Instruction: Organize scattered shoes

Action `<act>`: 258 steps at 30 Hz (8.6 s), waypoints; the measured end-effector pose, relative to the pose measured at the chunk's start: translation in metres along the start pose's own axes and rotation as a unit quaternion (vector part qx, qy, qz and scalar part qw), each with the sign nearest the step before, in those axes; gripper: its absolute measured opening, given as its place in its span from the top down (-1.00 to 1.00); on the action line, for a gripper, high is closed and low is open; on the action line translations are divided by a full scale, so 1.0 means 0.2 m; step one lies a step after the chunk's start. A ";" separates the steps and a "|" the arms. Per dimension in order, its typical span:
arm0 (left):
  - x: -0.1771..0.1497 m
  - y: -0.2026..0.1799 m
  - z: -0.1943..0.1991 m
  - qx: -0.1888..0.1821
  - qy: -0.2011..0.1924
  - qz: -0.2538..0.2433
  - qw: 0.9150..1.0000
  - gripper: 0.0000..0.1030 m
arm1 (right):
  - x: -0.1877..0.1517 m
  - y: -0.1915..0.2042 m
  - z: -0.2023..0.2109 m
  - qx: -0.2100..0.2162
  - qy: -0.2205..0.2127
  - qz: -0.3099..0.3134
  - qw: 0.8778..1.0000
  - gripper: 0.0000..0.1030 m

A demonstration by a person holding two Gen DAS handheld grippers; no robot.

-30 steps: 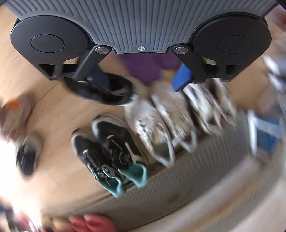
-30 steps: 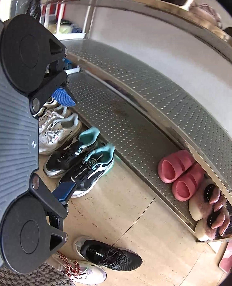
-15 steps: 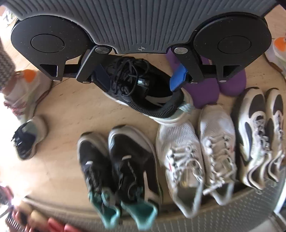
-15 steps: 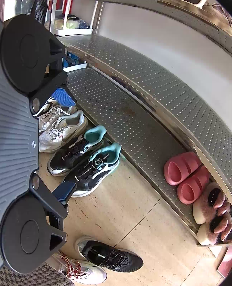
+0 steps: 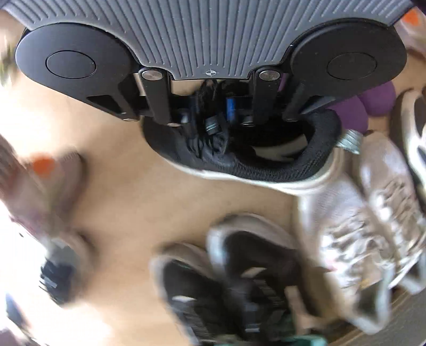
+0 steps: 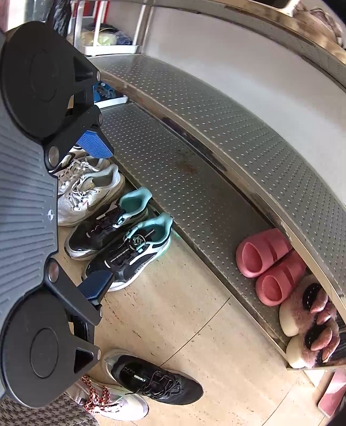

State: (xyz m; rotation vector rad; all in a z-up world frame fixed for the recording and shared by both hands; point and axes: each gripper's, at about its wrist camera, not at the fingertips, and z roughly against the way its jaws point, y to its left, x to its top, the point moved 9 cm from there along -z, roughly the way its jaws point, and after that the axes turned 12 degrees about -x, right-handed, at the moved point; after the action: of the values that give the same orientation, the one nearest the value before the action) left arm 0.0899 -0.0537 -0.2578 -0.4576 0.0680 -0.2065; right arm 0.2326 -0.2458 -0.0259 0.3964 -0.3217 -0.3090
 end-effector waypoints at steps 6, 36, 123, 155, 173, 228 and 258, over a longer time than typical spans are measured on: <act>0.00 -0.32 0.07 -0.076 0.032 -0.073 0.994 0.73 | -0.03 0.02 0.03 0.012 0.001 0.002 1.000 -0.81; -0.44 -0.04 0.39 0.015 -0.079 0.073 0.994 -0.64 | -0.96 -0.12 -1.04 -0.209 0.166 0.438 0.859 0.11; 0.08 -0.22 0.66 0.180 0.025 -0.154 0.971 -0.19 | 0.10 -0.26 0.03 -0.185 -0.180 0.089 0.962 -0.74; -0.41 0.26 0.86 0.078 -0.129 0.102 0.983 -0.67 | -1.11 0.08 -0.95 -0.198 0.133 0.242 0.940 0.07; -0.40 0.32 0.85 0.101 -0.121 0.109 0.981 -0.67 | -1.22 0.06 -1.22 -0.191 0.168 0.137 0.957 0.23; -0.35 0.34 0.81 0.132 -0.112 0.087 0.981 -0.68 | -1.00 -0.22 -1.08 -0.187 0.177 -0.048 0.965 -0.32; -0.82 0.44 1.50 0.156 -0.261 0.190 0.933 -0.68 | -1.22 0.20 -0.09 -0.013 0.087 0.088 0.992 -0.69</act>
State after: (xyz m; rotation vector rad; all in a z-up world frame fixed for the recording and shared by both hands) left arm -0.0202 0.1877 -0.0255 -0.1622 -0.3939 0.2876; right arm 0.0277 -0.1183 -0.0838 0.3643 -0.1809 -0.1042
